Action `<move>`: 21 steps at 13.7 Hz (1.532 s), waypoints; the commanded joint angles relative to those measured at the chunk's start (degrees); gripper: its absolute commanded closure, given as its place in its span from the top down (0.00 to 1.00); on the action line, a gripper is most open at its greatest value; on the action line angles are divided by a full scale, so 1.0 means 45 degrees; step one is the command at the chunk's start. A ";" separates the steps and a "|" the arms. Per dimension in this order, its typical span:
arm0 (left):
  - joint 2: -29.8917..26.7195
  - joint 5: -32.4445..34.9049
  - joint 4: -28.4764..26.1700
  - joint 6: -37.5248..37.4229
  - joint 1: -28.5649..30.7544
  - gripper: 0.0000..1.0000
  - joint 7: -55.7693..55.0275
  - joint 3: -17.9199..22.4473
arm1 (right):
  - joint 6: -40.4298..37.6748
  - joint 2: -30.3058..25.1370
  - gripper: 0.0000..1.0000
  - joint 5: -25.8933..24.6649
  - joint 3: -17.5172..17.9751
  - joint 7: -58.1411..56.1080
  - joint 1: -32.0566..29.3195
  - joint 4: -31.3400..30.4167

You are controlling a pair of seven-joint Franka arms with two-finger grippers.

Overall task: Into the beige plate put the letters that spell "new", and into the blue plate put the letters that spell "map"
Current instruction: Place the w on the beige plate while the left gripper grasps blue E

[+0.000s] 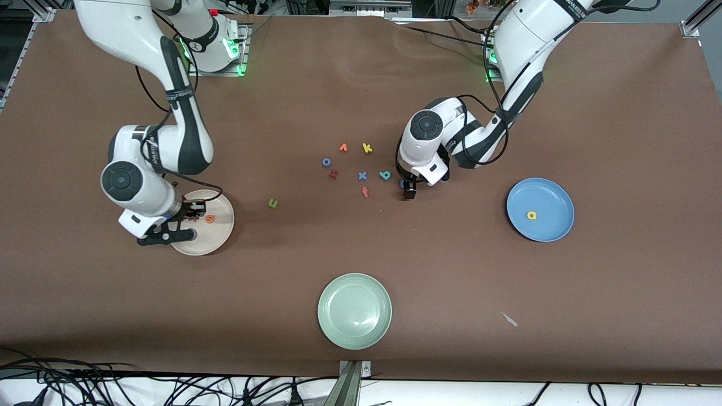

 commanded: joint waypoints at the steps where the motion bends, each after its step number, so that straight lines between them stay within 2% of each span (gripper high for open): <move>1: 0.0192 0.0498 0.0276 -0.0030 -0.0114 0.76 -0.0563 0.0116 | 0.0661 -0.0046 0.43 0.0367 0.0023 -0.0765 -0.0232 -0.0460; 2: 0.0193 0.0498 0.0276 -0.0030 -0.0115 0.70 -0.0603 0.0116 | 0.0644 -0.0065 0.62 0.0386 0.0023 -0.0767 -0.0232 -0.0461; 3: 0.0193 0.0498 0.0276 -0.0030 -0.0095 0.57 -0.0603 0.0116 | 0.0586 -0.0124 0.73 0.0386 0.0061 -0.0612 -0.0233 -0.0423; 4: 0.0193 0.0498 0.0276 -0.0030 -0.0095 0.35 -0.0584 0.0135 | 0.0546 -0.0143 0.75 0.0386 0.0100 -0.0572 -0.0213 -0.0403; 5: 0.0193 0.0498 0.0276 -0.0030 -0.0114 0.22 -0.0603 0.0174 | 0.0449 -0.0163 0.75 0.0618 0.0139 -0.0552 -0.0213 -0.0364; 7: 0.0193 0.0498 0.0276 -0.0069 -0.0115 0.05 -0.0584 0.0213 | 0.0060 -0.0260 0.78 0.1788 0.0159 -0.0513 -0.0097 -0.0266; 8: 0.0135 0.0536 0.0295 -0.0185 -0.0115 0.00 -0.0487 0.0213 | -0.0194 -0.0280 0.78 0.1967 0.0198 -0.0165 0.0040 -0.0150; 10: -0.0138 0.1215 0.0470 -0.0554 0.0003 0.00 0.0309 0.0175 | -0.0333 -0.0397 0.78 0.1988 0.0529 0.1315 0.0468 -0.0071; 13: -0.0120 0.1183 0.1543 -0.2486 0.0042 0.00 0.2493 0.0116 | -0.0138 -0.0476 0.78 0.1988 0.0745 0.4226 0.1677 -0.0090; 16: -0.0197 0.0151 0.2051 -0.4048 0.0372 0.00 0.6822 0.0096 | 0.0834 -0.0495 0.78 0.2007 0.0842 0.5831 0.2616 -0.0692; 19: -0.0471 -0.0594 0.2752 -0.6484 0.0919 0.00 1.1374 0.0077 | 0.3449 -0.0359 0.78 0.2007 0.0921 0.6986 0.3632 -0.2215; 21: -0.0491 -0.0985 0.3554 -0.8109 0.1581 0.00 1.3935 0.0077 | 0.3710 -0.0261 0.78 0.2007 0.0921 0.7007 0.3693 -0.2472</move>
